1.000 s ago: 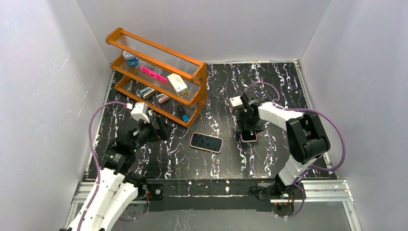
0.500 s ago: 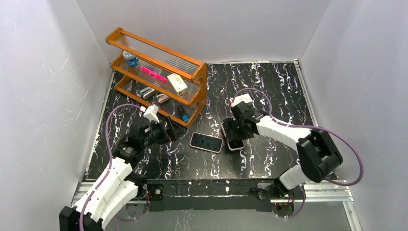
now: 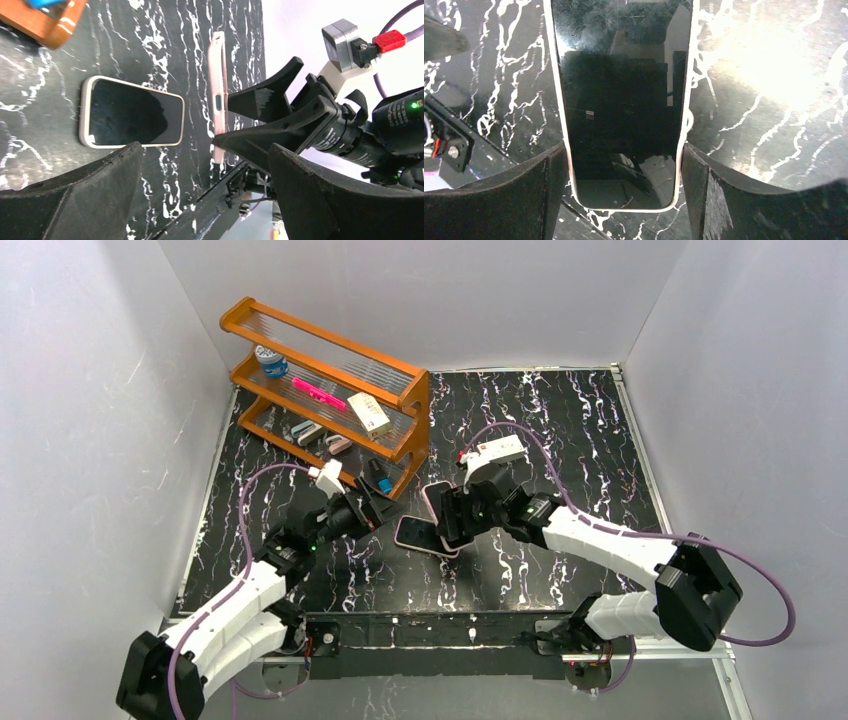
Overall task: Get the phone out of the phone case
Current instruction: Pick up the phone at the center of the board.
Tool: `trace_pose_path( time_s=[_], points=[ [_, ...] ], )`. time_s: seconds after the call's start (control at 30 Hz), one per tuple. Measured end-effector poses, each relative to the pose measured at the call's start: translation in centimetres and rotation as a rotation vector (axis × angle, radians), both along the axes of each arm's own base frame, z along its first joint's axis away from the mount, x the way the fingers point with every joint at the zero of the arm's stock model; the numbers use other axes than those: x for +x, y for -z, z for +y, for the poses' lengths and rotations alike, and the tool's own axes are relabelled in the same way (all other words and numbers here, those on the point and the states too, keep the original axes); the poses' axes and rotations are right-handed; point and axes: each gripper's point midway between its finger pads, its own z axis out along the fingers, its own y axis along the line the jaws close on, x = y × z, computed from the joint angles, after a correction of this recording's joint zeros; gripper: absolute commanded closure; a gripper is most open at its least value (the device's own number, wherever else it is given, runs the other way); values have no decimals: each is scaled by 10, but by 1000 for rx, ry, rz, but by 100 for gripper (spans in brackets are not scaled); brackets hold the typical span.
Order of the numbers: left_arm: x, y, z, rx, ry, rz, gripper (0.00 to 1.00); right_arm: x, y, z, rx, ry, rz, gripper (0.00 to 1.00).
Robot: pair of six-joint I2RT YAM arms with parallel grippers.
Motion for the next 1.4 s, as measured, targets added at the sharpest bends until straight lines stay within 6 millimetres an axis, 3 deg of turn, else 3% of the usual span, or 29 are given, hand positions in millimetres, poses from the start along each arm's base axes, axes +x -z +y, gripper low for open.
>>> trace_pose_path(
  time_s=[0.23, 0.47, 0.7, 0.8, 0.93, 1.07, 1.13, 1.2, 1.27, 1.4],
  points=[
    [-12, -7, -30, -57, 54, 8, 8, -18, -16, 31, 94, -98, -77, 99],
    [-10, -9, -35, -81, -1, 11, 17, -36, -33, 53, 188, -174, -147, 99],
    [-11, -5, -39, -87, -29, 14, 28, -39, -37, 61, 233, -183, -177, 99],
    [-14, -2, -45, -88, -16, 14, 38, -38, -43, 66, 262, -181, -194, 99],
    [-16, -1, -50, -90, -3, 10, 71, -38, -48, 69, 285, -180, -202, 99],
    [-13, -8, -51, -96, 0, -30, 89, -36, -52, 72, 310, -173, -216, 98],
    [-12, -5, -49, -91, -8, -35, 99, -33, -53, 72, 314, -166, -234, 86],
    [-13, -1, -48, -85, -13, -34, 100, -32, -49, 71, 309, -166, -242, 70],
    [-14, 6, -45, -78, -20, -29, 100, -34, -46, 70, 314, -172, -241, 38],
    [-14, 1, -44, -91, -25, -46, 100, -36, -50, 68, 354, -166, -248, 2]
  ],
)
